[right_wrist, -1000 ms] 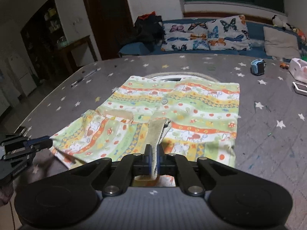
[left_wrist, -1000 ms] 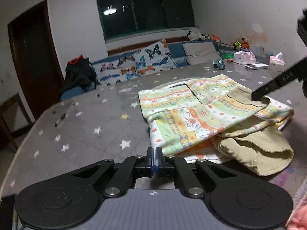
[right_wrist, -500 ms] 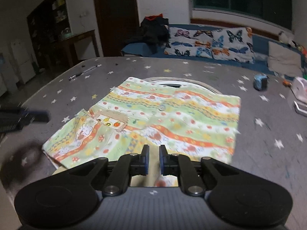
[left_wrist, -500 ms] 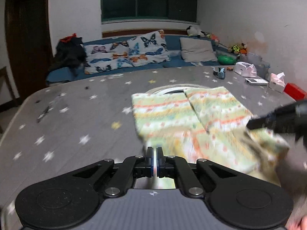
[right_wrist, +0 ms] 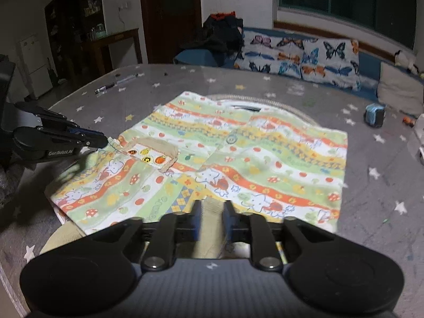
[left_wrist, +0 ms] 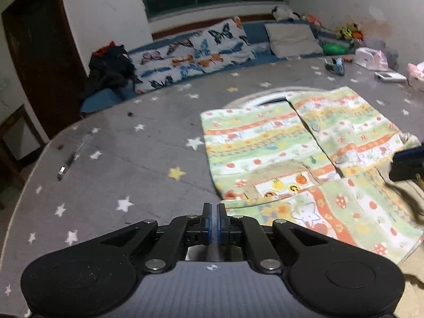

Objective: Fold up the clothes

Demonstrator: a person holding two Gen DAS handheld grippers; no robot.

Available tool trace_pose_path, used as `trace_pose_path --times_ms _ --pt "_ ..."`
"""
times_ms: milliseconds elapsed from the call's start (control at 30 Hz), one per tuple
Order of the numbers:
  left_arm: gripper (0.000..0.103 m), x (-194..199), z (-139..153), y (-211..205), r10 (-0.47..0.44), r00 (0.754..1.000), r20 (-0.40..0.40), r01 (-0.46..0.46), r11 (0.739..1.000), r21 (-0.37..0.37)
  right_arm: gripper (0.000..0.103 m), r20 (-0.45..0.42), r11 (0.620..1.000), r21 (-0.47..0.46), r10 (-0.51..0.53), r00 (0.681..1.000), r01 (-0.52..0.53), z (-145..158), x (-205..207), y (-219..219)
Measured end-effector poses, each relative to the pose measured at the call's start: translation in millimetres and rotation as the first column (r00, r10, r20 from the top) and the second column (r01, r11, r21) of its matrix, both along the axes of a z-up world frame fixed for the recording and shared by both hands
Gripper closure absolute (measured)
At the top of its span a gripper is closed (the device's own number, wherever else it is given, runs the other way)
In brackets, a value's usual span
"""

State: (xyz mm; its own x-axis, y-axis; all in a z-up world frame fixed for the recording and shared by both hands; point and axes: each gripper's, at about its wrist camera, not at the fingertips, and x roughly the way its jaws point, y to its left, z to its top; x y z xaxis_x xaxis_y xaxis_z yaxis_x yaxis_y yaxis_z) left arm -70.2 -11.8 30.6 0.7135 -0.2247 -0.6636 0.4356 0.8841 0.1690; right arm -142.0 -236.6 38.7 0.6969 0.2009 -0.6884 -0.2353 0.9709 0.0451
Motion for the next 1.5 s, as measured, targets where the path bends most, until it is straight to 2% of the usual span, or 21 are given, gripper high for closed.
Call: trace_pose_path --times_ms 100,233,367,500,600,667,733,867,1000,1033,1067,1133,1167,1333,1400,1500 --pt "0.098 -6.0 8.5 4.7 -0.012 1.0 -0.02 0.011 0.997 -0.074 0.079 0.0 1.0 -0.016 0.013 1.0 -0.013 0.2 -7.8 -0.6" --pt "0.097 -27.7 19.2 -5.8 -0.09 0.996 0.002 0.09 0.991 -0.1 0.079 0.011 0.998 -0.047 0.036 0.999 -0.036 0.2 -20.4 0.0" --pt "0.097 -52.3 18.6 -19.8 -0.19 0.982 0.003 0.19 0.978 -0.092 0.079 -0.011 0.997 -0.055 0.044 0.999 -0.045 -3.4 -28.9 -1.7" --pt "0.096 -86.9 22.3 -23.7 -0.295 0.955 0.033 0.297 0.953 -0.059 0.079 -0.009 0.994 -0.08 0.068 0.998 -0.068 -1.8 -42.0 -2.1" --pt "0.084 -113.6 25.7 -19.6 -0.354 0.934 0.048 0.356 0.934 -0.031 0.079 -0.016 0.991 -0.092 0.101 0.995 -0.102 -1.3 -50.6 -0.9" --pt "0.066 -126.5 27.5 -15.6 -0.349 0.937 0.019 0.35 0.936 -0.035 0.079 -0.01 0.985 -0.124 0.123 0.992 -0.123 -3.5 -56.5 2.3" --pt "0.06 -134.9 28.9 -12.4 -0.321 0.947 -0.011 0.32 0.946 -0.058 0.079 0.006 0.979 -0.148 0.141 0.99 -0.139 -1.6 -63.5 4.4" --pt "0.056 -138.2 26.0 -12.0 -0.221 0.967 -0.129 0.202 0.969 -0.142 0.078 0.009 0.974 -0.164 0.16 0.987 -0.157 5.1 -77.8 1.9" --pt "0.056 -129.5 13.6 -16.1 -0.173 0.95 -0.26 0.112 0.966 -0.233 0.069 0.004 0.947 -0.262 0.195 0.981 -0.187 4.6 -97.9 0.2" --pt "0.061 -127.0 10.1 -16.7 -0.166 0.944 -0.284 0.095 0.964 -0.248 0.067 0.006 0.935 -0.295 0.206 0.979 -0.195 3.4 -103.4 0.3" --pt "0.075 -124.2 7.2 -17.7 -0.162 0.939 -0.305 0.081 0.961 -0.263 0.066 0.007 0.922 -0.328 0.219 0.976 -0.205 2.0 -109.0 0.8" --pt "0.09 -119.3 3.7 -16.7 -0.165 0.923 -0.349 0.055 0.951 -0.306 0.059 0.006 0.894 -0.383 0.253 0.967 -0.232 -2.0 -119.8 3.6" --pt "0.093 -116.2 5.1 -15.5 -0.167 0.918 -0.359 0.043 0.943 -0.329 0.057 0.006 0.882 -0.403 0.271 0.962 -0.246 -3.9 -124.4 5.7" --pt "0.096 -104.1 34.5 -12.5 -0.191 0.933 -0.304 0.046 0.903 -0.427 0.048 0.053 0.838 -0.46 0.357 0.933 -0.294 -11.3 -134.5 21.1" --pt "0.096 -94.9 47.3 -12.7 -0.196 0.938 -0.285 0.044 0.885 -0.464 0.045 0.077 0.838 -0.452 0.377 0.923 -0.305 -12.5 -130.3 27.0" --pt "0.096 -80.2 62.2 -18.0 -0.206 0.942 -0.264 0.048 0.863 -0.503 0.045 0.12 0.848 -0.434 0.391 0.912 -0.306 -14.7 -117.5 37.0"
